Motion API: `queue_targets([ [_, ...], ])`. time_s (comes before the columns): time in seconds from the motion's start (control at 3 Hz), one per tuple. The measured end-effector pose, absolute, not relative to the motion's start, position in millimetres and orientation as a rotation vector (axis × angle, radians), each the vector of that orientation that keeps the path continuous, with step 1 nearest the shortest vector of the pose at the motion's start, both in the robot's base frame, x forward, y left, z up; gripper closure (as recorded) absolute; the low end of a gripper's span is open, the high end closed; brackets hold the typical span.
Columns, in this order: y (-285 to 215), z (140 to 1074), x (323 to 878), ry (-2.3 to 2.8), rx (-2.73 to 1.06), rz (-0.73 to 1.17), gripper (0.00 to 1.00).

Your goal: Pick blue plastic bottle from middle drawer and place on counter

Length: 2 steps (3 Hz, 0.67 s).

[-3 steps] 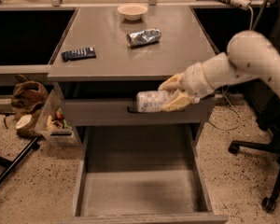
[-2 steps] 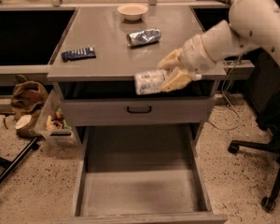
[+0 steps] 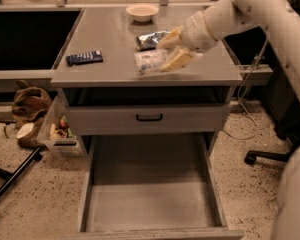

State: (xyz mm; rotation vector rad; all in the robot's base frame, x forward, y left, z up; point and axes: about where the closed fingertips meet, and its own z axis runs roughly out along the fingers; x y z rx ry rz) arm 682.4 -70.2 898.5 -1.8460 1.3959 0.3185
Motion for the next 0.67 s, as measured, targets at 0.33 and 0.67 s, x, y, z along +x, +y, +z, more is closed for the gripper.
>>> queue_targets([
  [0.33,-69,912,720,1.398,-1.74,0.202,1.0],
  [0.67,-59,880,755,1.476,-1.675,0.091,1.0],
])
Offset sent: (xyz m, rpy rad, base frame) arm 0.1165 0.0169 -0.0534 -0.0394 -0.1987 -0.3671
